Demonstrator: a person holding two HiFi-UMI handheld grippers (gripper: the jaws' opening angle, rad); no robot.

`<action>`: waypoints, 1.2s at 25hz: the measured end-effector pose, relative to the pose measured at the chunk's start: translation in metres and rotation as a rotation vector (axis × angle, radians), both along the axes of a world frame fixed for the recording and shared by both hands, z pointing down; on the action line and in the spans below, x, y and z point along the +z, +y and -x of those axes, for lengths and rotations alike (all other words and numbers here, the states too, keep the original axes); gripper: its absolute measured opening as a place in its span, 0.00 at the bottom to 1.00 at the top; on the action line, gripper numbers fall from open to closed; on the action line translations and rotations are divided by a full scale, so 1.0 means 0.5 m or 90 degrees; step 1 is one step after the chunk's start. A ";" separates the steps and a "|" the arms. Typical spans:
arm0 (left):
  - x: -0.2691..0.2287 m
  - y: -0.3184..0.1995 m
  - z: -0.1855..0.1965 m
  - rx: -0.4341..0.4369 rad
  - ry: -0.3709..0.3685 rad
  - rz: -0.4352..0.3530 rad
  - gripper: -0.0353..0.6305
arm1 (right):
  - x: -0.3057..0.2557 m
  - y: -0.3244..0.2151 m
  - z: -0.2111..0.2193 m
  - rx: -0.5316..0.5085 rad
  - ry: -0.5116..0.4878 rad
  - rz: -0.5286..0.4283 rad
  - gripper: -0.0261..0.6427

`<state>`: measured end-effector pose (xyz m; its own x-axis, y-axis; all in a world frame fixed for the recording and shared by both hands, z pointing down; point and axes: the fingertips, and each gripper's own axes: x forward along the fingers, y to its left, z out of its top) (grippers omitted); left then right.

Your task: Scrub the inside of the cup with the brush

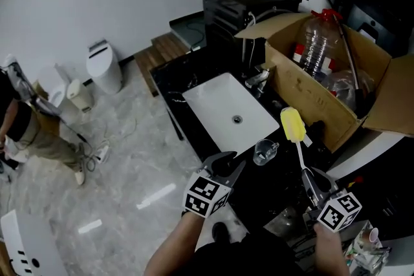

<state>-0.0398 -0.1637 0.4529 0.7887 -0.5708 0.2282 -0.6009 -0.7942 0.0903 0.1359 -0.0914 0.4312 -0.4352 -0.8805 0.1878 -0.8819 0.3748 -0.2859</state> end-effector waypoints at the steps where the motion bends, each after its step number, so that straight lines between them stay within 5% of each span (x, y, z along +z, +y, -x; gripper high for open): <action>1: 0.008 -0.004 -0.011 0.011 0.000 0.005 0.26 | 0.003 0.000 -0.004 0.005 0.002 0.007 0.10; 22: 0.168 -0.076 -0.201 0.108 -0.033 0.072 0.69 | 0.081 -0.037 -0.099 0.009 -0.014 0.091 0.10; 30: 0.197 -0.095 -0.242 0.113 -0.033 0.069 0.74 | 0.094 -0.034 -0.134 0.023 -0.016 0.104 0.10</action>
<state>0.0812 -0.2110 0.5516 0.8601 -0.3946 0.3232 -0.4591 -0.8750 0.1534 0.2027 -0.1086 0.4783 -0.4096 -0.8548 0.3187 -0.8860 0.2895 -0.3622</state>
